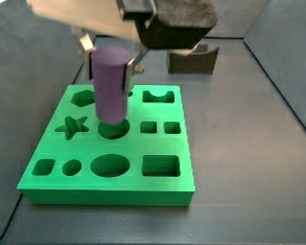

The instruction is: Insert the round object.

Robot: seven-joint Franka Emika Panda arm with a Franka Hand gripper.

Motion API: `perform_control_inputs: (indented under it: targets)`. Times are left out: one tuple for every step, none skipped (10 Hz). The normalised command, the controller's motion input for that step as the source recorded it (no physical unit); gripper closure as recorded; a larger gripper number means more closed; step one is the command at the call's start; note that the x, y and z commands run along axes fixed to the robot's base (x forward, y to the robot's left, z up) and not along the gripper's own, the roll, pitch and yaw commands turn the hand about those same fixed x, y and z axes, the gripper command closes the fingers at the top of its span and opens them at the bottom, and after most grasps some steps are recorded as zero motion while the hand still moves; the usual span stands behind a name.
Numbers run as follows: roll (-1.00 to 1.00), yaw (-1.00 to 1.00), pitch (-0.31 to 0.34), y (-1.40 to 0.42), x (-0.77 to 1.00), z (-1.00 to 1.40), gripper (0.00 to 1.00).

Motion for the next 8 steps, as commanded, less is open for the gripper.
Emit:
perform_control_inputs:
  targets:
    - [-0.33, 0.08, -0.036, 0.0, -0.15, -0.43, 1.0]
    - [-0.06, 0.01, -0.064, -0.23, -0.13, -0.26, 1.0]
    - [0.0, 0.0, -0.006, -0.27, 0.0, -0.09, 1.0]
    - [0.05, 0.0, 0.0, -0.22, 0.15, -0.1, 1.0]
    - [0.08, 0.0, 0.004, -0.12, 0.37, -0.07, 1.0]
    - [0.12, 0.0, 0.026, 0.0, 0.37, -0.08, 1.0]
    - [0.1, 0.0, 0.017, 0.09, 0.21, -0.07, 1.0]
    - [0.03, 0.01, 0.0, 0.18, -0.05, -0.1, 1.0]
